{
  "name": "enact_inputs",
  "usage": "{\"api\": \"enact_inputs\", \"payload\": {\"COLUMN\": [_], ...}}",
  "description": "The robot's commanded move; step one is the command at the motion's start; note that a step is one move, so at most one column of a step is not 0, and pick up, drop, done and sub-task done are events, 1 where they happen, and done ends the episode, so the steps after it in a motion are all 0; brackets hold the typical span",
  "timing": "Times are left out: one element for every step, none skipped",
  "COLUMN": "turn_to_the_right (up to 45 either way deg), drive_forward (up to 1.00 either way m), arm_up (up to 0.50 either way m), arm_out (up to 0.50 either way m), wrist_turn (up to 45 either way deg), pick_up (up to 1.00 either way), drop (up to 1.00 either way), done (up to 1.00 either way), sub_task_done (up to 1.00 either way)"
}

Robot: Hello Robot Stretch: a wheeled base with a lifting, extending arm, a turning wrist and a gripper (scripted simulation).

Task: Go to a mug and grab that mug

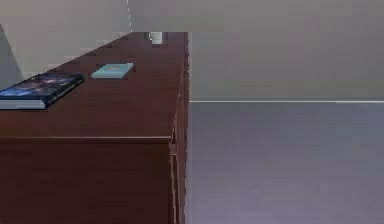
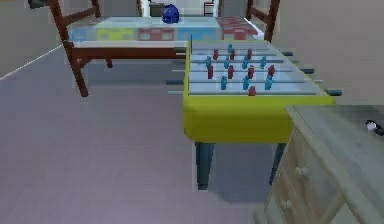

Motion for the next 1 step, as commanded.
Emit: {"api": "enact_inputs", "payload": {"turn_to_the_right": [-45.0], "drive_forward": [0.0], "arm_up": [0.0], "arm_out": [0.0], "wrist_turn": [0.0], "pick_up": [0.0], "drop": [0.0], "done": [0.0], "sub_task_done": [0.0]}}
